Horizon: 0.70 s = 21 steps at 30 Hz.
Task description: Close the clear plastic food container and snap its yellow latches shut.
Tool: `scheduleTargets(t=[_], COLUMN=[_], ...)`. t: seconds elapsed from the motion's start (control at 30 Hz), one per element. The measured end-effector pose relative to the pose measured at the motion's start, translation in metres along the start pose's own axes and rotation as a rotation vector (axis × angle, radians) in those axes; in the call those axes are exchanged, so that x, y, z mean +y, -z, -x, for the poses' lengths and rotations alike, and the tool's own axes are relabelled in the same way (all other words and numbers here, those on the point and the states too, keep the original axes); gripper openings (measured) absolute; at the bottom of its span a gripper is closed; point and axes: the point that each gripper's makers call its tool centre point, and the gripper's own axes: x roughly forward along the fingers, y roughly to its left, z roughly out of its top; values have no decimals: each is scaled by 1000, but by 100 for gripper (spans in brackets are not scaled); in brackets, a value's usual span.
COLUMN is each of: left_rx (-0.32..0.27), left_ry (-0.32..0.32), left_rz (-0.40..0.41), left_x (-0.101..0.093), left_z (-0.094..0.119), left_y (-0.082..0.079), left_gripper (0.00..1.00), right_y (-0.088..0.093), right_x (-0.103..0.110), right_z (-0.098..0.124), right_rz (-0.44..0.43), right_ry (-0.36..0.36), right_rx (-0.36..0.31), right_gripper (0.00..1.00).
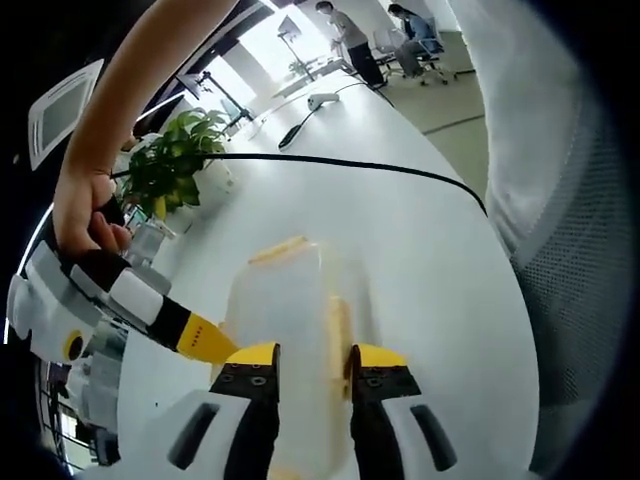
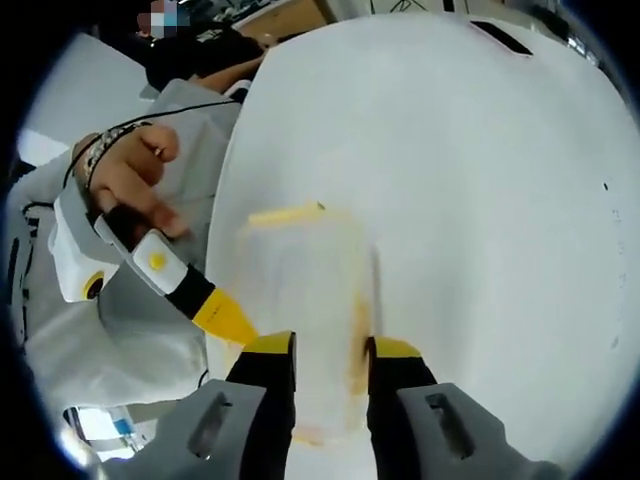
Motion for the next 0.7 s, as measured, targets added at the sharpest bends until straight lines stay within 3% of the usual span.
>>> scheduleTargets(t=[0.07, 0.13, 0.23, 0.27, 0.33, 0.4, 0.5, 0.57, 0.63, 0.7], left_rx=[-10, -16, -80, -85, -44, -26, -46, -37, 15, 79], left_ry=[-11, -29, 90, 124, 146, 152, 173, 229, 161, 97], left_rz=[-8, 9, 193, 190, 155, 178, 313, 480, 484, 401], left_x=[-1, -1, -17, -21, -24, -21, -17, -15, 6, 27], left_z=[0, -1, 0, 0, 2, 8, 19, 28, 32, 37], left_y=[-1, -2, -9, -8, -1, 1, -1, 1, 20, 40], left_gripper=[21, 23, 44, 54, 67, 67, 70, 79, 81, 80], right_y=[-1, 2, 6, -1, -3, -5, 0, 8, 19, 33], right_x=[1, 3, 3, -3, -10, -6, 2, 9, 14, 19], right_z=[2, 3, 5, 7, 17, 27, 38, 40, 39, 34], right_rz=[59, 39, -8, 60, 81, 84, 108, 150, 155, 141], right_ry=[26, 37, 70, 131, 223, 248, 263, 261, 258, 252], right_rx=[-11, -30, -69, -122, -159, -209, -262, -276, -274, -269], right_gripper=[24, 24, 25, 27, 33, 47, 68, 74, 72, 76])
